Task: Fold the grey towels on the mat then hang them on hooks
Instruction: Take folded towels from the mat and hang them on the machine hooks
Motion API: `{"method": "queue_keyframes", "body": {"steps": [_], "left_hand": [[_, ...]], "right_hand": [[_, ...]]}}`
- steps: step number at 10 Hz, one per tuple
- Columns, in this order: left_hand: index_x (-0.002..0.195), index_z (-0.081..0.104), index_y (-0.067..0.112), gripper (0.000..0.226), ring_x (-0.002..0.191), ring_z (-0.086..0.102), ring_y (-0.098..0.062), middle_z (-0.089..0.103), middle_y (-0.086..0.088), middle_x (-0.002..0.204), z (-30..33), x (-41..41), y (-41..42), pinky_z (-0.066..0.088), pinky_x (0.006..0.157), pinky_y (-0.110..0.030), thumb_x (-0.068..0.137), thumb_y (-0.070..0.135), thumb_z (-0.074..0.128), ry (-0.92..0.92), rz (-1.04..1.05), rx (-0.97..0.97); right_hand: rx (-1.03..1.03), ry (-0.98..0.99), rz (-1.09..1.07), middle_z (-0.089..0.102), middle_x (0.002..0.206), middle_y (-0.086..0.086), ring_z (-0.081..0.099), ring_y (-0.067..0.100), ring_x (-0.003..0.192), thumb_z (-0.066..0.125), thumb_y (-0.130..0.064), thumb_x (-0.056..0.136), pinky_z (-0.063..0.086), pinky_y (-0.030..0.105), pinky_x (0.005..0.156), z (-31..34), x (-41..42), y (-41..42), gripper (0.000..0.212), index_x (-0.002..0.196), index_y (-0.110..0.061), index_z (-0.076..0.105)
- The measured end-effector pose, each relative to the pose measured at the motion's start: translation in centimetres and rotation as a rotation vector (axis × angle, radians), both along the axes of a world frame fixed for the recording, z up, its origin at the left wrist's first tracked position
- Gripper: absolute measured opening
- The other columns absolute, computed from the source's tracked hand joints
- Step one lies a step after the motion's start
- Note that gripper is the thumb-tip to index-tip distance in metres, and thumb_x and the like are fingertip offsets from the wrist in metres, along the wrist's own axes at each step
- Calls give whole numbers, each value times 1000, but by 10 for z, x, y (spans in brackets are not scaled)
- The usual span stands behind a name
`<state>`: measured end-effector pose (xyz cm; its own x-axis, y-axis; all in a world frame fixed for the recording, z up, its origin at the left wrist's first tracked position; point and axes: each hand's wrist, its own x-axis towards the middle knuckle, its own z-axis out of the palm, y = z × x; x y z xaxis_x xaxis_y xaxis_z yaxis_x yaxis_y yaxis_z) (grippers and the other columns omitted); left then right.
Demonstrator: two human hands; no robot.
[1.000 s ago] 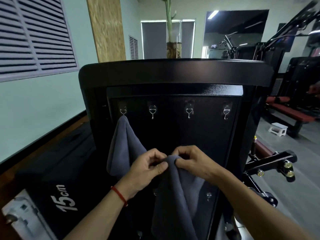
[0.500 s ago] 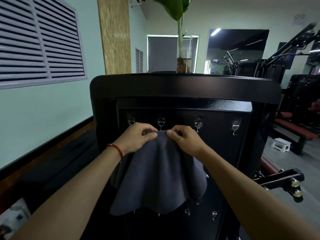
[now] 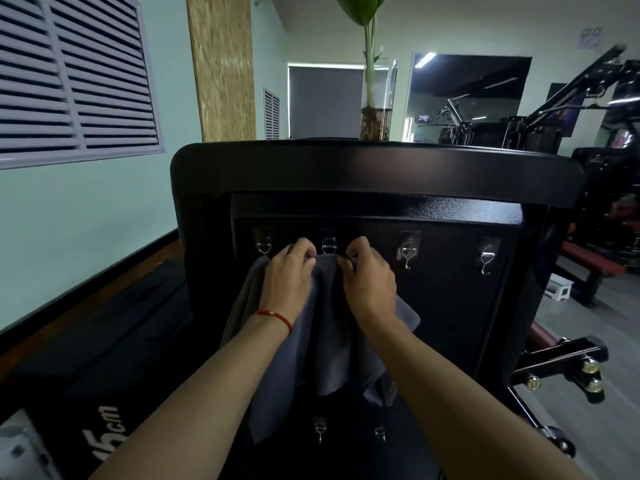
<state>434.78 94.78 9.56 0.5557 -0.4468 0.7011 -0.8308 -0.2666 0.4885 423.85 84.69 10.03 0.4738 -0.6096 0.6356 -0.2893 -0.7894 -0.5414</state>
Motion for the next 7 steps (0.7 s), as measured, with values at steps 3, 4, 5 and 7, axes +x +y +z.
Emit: {"method": "queue_keyframes", "body": {"steps": [3, 4, 5, 7], "left_hand": [[123, 64, 24, 23, 101, 61, 2, 63, 9, 109, -55, -16, -1, 50, 91, -16, 101, 21, 57, 183, -111, -125], [130, 53, 39, 26, 121, 59, -5, 63, 1, 124, -72, -39, 3, 42, 104, -16, 104, 35, 51, 54, -32, -178], [153, 29, 35, 50, 138, 46, -15, 50, -7, 150, -79, -39, 17, 37, 114, -28, 105, 30, 45, 200, -183, 3], [128, 63, 11, 36, 114, 62, -20, 60, 3, 124, -112, -62, 33, 46, 92, -17, 100, 24, 44, 229, 61, 14]], "right_hand": [[-51, -25, 139, 53, 114, 0, 52, 19, 101, 52, -18, 100, 49, 37, 81, -50, 1, -7, 22, 114, -21, 69], [-69, 41, 105, 58, 114, -4, 47, 17, 108, 48, -22, 102, 39, 39, 92, -60, -5, -10, 29, 120, -27, 69], [172, 43, 281, 66, 102, -12, 59, 9, 100, 38, -29, 105, 50, 37, 88, -63, -14, -7, 30, 118, -30, 66], [539, 47, 494, 70, 108, -12, 66, -1, 97, 48, -50, 103, 58, 30, 87, -77, -36, -2, 30, 123, -30, 60]]}}
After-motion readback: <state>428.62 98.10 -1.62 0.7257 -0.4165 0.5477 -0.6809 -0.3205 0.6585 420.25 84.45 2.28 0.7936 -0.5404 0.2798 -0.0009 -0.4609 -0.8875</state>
